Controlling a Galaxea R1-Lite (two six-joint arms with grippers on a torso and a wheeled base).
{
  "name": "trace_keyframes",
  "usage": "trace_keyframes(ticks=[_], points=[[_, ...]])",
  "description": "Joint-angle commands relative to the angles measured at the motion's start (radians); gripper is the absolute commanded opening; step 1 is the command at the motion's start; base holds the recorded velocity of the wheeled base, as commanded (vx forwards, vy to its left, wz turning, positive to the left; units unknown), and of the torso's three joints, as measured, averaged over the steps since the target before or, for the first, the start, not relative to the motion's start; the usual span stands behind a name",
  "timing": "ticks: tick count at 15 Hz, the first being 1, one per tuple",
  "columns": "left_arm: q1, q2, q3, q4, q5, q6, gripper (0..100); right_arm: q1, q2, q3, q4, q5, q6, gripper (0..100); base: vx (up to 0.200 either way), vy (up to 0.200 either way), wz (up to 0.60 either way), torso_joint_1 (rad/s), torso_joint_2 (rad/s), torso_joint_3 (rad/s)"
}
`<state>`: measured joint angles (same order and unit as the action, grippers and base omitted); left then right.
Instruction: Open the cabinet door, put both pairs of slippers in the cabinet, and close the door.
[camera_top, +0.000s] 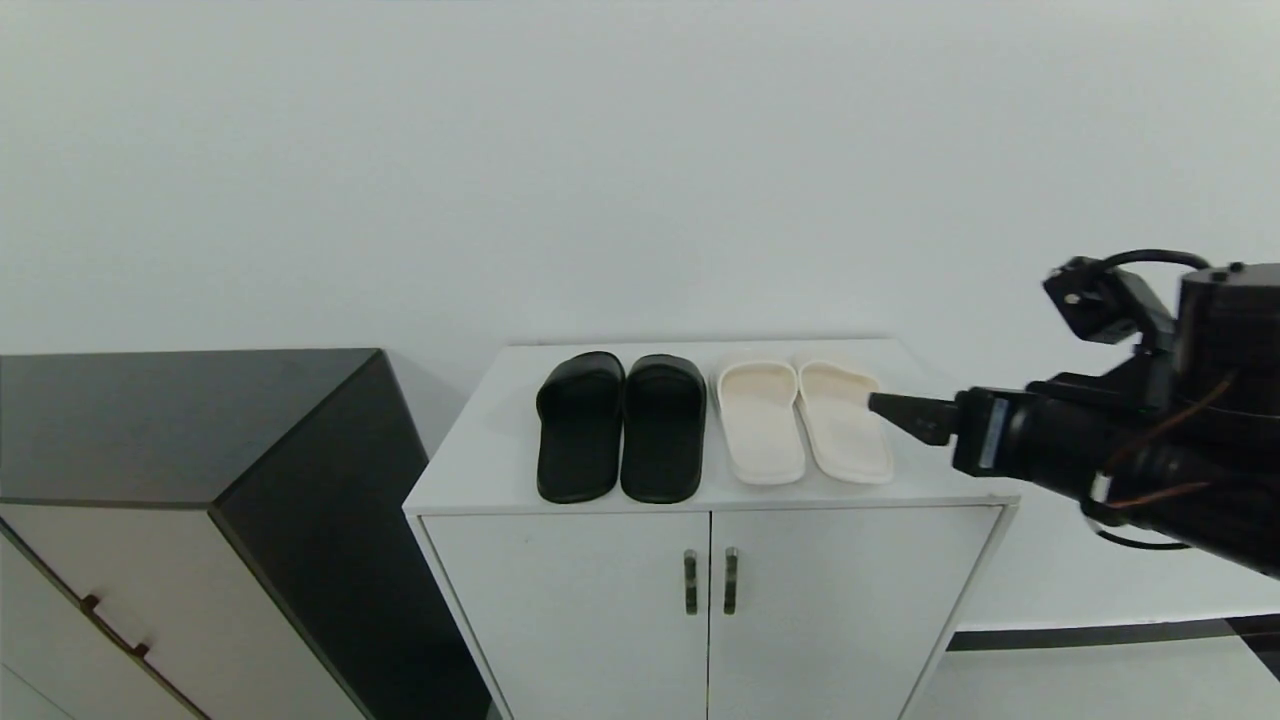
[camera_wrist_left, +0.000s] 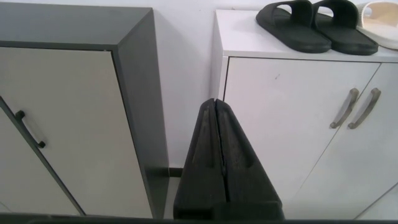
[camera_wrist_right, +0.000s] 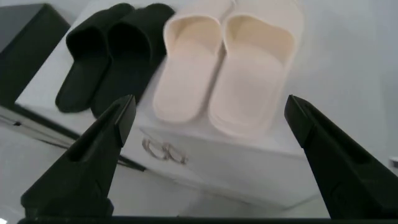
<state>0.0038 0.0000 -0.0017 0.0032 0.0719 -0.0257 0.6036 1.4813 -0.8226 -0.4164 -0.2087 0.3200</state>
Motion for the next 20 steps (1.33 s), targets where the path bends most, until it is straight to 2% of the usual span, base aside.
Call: trace_keyframes(ticks=[1, 5, 9, 15, 20], points=[[0.001, 0.002, 0.0, 0.0, 0.0, 0.0, 0, 0.05, 0.231, -0.165, -0.009, -0.077, -0.001, 100, 0.0, 0.0, 0.0, 0.0, 0.0, 0.0], [0.001, 0.002, 0.0, 0.0, 0.0, 0.0, 0, 0.073, 0.424, -0.342, -0.009, -0.256, -0.032, 100, 0.0, 0.0, 0.0, 0.0, 0.0, 0.0], [0.001, 0.002, 0.0, 0.0, 0.0, 0.0, 0, 0.067, 0.53, -0.428, -0.007, -0.328, -0.032, 100, 0.0, 0.0, 0.0, 0.0, 0.0, 0.0], [0.001, 0.002, 0.0, 0.0, 0.0, 0.0, 0, 0.018, 0.637, -0.543, -0.01, -0.337, -0.032, 100, 0.0, 0.0, 0.0, 0.0, 0.0, 0.0], [0.001, 0.0, 0.0, 0.0, 0.0, 0.0, 0, -0.008, 0.688, -0.615, -0.016, -0.284, -0.052, 100, 0.0, 0.0, 0.0, 0.0, 0.0, 0.0]])
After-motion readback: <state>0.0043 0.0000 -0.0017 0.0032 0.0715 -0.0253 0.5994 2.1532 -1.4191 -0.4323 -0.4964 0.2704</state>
